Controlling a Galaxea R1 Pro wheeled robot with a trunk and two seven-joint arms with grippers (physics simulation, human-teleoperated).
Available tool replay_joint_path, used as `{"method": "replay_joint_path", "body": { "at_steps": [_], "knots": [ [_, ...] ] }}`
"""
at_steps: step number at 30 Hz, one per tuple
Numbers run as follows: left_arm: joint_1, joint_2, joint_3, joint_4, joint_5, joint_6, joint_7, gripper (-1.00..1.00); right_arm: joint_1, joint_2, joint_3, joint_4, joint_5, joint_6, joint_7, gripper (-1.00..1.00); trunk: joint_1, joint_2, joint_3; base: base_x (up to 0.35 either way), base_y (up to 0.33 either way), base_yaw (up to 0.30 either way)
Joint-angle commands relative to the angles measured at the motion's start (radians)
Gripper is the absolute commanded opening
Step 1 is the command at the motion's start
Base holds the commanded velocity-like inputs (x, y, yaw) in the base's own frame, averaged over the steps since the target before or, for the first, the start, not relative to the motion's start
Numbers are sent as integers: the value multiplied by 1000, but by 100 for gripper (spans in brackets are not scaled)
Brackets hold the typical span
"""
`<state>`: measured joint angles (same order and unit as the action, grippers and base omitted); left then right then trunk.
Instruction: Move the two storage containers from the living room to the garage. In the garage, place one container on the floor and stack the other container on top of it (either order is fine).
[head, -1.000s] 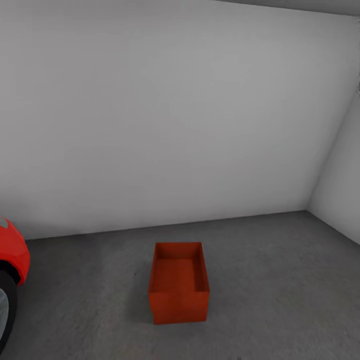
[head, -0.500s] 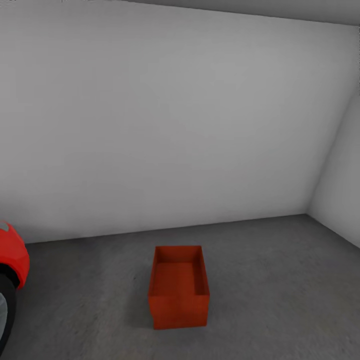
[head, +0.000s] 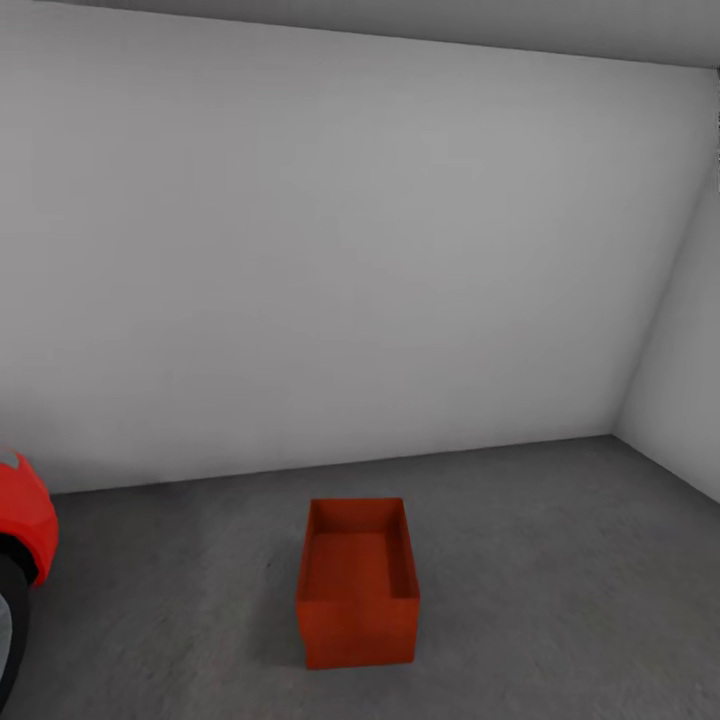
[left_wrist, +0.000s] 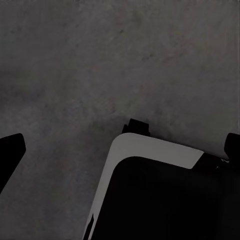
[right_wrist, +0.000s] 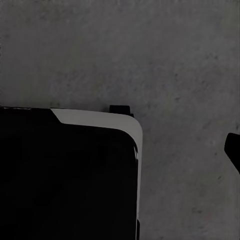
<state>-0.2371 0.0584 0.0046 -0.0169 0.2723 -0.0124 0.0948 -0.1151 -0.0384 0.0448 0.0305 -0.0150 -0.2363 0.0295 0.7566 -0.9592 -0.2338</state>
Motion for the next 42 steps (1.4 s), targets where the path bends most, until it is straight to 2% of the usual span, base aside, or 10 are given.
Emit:
{"method": "replay_joint_path", "body": {
  "at_steps": [1, 42],
  "knots": [
    [-1, 0, 0, 0, 4, -1, 2, 100, -1, 0, 4, 3, -2, -6, 3, 100, 0, -1, 0, 0, 0, 0],
    [-1, 0, 0, 0, 4, -1, 2, 100, -1, -1, 4, 3, 0, -6, 10, 100, 0, -1, 67, 0, 0, 0]
  ]
}}
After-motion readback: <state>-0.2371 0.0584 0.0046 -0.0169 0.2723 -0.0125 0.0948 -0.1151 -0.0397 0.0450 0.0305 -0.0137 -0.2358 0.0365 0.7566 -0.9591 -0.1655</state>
